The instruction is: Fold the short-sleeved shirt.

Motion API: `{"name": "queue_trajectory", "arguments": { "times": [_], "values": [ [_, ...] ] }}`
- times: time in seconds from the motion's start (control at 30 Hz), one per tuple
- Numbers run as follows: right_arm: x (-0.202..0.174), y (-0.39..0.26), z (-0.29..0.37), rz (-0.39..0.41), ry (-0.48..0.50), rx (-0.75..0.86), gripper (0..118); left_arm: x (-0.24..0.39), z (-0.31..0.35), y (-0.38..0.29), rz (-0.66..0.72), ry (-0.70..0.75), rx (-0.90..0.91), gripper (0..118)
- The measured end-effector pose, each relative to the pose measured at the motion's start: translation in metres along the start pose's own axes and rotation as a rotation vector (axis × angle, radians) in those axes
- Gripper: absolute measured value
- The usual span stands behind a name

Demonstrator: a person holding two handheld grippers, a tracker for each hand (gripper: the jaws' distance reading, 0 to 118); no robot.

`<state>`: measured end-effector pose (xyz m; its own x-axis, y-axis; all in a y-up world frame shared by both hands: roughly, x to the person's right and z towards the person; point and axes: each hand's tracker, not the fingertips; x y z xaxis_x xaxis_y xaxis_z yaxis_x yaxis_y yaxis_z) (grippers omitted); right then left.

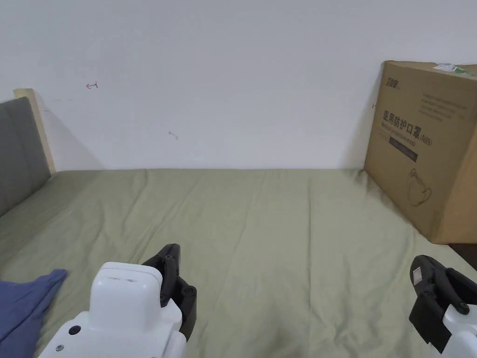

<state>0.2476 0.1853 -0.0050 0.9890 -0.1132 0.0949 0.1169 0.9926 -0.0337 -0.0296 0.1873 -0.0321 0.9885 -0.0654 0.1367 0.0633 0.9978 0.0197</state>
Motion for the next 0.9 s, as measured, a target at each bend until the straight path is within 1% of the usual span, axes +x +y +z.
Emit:
{"name": "queue_trajectory", "arguments": {
  "times": [0.1, 0.2, 0.27, 0.33, 0.4, 0.43, 0.47, 0.5, 0.53, 0.57, 0.6, 0.67, 0.77, 0.83, 0.9],
  "values": [
    [-0.005, 0.003, -0.002, 0.003, -0.007, -0.001, 0, -0.008, 0.0, -0.001, 0.039, 0.007, -0.018, 1],
    [-0.024, 0.003, -0.013, 0.018, 0.037, -0.019, 0, -0.032, 0.006, -0.002, 0.069, 0.086, -0.044, 1],
    [-0.051, 0.0, -0.026, 0.007, 0.112, -0.046, 0, -0.06, 0.018, -0.005, 0.062, 0.153, -0.065, 1],
    [-0.086, -0.003, -0.038, 0.001, 0.202, -0.077, 0, -0.09, 0.035, -0.003, 0.051, 0.26, -0.064, 1],
    [-0.114, -0.007, -0.051, 0.085, 0.251, -0.079, 0, -0.122, 0.054, -0.006, 0.046, 0.38, -0.076, 1],
    [-0.13, -0.009, -0.053, 0.1, 0.309, -0.075, 0, -0.137, 0.063, -0.007, 0.037, 0.445, -0.079, 1],
    [-0.145, -0.009, -0.055, 0.075, 0.373, -0.083, 0, -0.148, 0.071, -0.01, 0.009, 0.514, -0.077, 1],
    [-0.14, -0.015, -0.065, 0.047, 0.412, -0.099, 0, -0.156, 0.078, -0.012, -0.019, 0.568, -0.081, 1],
    [-0.147, -0.016, -0.068, 0.021, 0.445, -0.119, 0, -0.164, 0.083, -0.015, -0.028, 0.602, -0.095, 1],
    [-0.154, -0.016, -0.071, 0.012, 0.46, -0.134, 0, -0.169, 0.086, -0.015, -0.018, 0.614, -0.112, 1],
    [-0.158, -0.017, -0.072, 0.019, 0.462, -0.133, 0, -0.174, 0.088, -0.016, -0.004, 0.604, -0.116, 1],
    [-0.154, -0.024, -0.079, 0.038, 0.465, -0.129, 0, -0.179, 0.089, -0.02, 0.01, 0.616, -0.118, 1],
    [-0.144, -0.028, -0.083, 0.04, 0.482, -0.14, 0, -0.188, 0.083, -0.02, 0.015, 0.612, -0.114, 1],
    [-0.132, -0.026, -0.083, 0.043, 0.47, -0.144, 0, -0.205, 0.071, -0.019, 0.004, 0.616, -0.119, 1],
    [-0.122, -0.025, -0.083, 0.057, 0.467, -0.139, 0, -0.238, 0.046, -0.017, 0.046, 0.58, -0.191, 1]
  ]
}}
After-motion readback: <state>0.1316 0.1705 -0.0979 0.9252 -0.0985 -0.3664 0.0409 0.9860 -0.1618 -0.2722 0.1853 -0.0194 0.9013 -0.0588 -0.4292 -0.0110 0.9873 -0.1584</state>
